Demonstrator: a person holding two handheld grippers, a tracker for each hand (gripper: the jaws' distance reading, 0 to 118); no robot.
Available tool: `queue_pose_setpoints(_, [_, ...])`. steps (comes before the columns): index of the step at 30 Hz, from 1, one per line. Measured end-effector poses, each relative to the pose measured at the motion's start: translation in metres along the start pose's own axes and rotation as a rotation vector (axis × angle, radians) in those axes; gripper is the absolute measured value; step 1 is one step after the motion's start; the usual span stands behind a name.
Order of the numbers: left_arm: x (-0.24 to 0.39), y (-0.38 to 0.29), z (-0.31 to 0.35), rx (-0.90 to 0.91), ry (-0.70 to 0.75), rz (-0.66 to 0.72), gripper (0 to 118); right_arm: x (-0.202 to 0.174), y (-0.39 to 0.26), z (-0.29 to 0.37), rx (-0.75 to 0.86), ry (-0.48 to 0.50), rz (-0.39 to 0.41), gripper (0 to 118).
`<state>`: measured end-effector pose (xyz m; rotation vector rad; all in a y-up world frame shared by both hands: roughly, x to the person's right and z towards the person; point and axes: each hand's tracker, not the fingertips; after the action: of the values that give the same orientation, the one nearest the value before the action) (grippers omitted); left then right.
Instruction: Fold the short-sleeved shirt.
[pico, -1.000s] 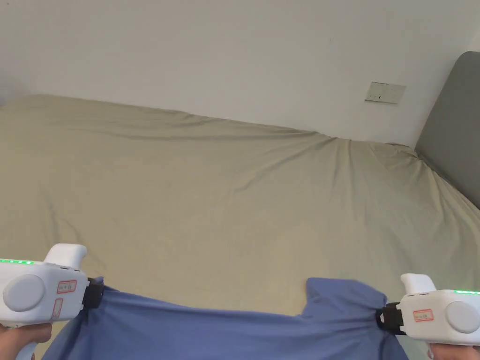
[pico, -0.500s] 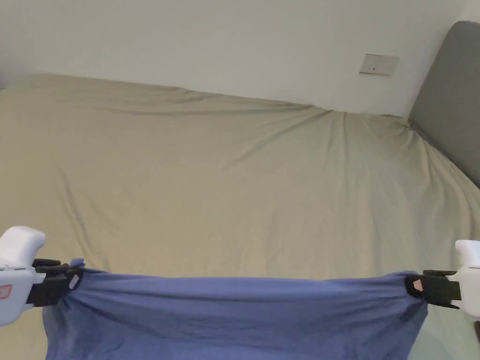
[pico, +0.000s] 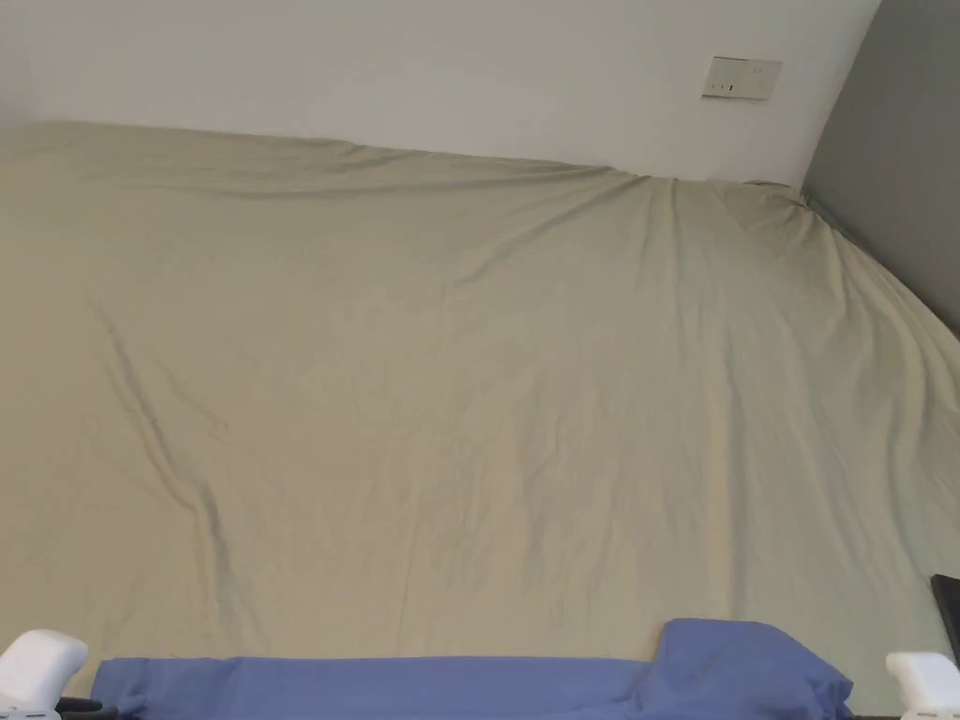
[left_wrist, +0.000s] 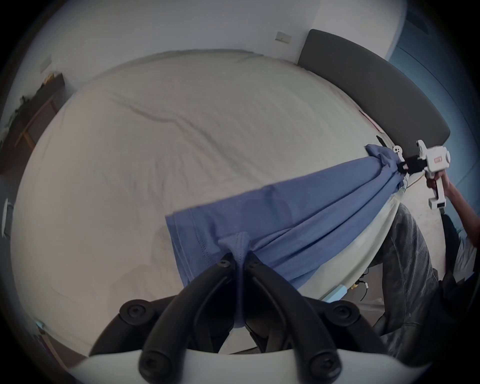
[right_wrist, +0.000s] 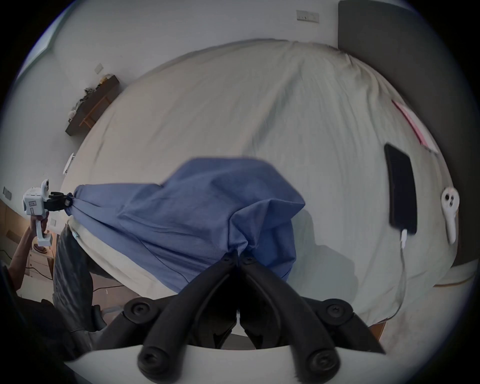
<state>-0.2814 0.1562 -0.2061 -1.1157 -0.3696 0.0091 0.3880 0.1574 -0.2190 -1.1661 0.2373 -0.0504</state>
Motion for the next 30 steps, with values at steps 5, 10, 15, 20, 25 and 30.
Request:
queue_pose_setpoints(5, [-0.001, -0.007, -0.012, -0.031, -0.005, 0.027, 3, 0.004, -0.009, -0.016, -0.021, -0.003, -0.031, 0])
queue_pose_setpoints(10, [0.001, -0.008, -0.013, -0.014, 0.005, 0.019, 3, -0.006, -0.011, -0.017, 0.005, -0.078, 0.027, 0])
queue_pose_setpoints(15, [-0.003, -0.014, -0.004, 0.014, -0.081, 0.137, 41, -0.029, -0.028, -0.019, 0.087, -0.190, 0.070, 3])
queue_pose_setpoints(20, [-0.002, -0.006, 0.028, 0.074, -0.012, 0.154, 85, -0.051, -0.025, 0.007, 0.126, -0.342, 0.088, 80])
queue_pose_setpoints(25, [-0.038, -0.006, 0.062, 0.221, -0.129, 0.353, 86, -0.089, -0.022, 0.103, 0.558, -0.132, -0.089, 83])
queue_pose_setpoints(30, [-0.090, -0.011, 0.027, 0.151, -0.404, 0.583, 100, -0.135, -0.007, 0.154, 0.829, -0.087, -0.010, 77])
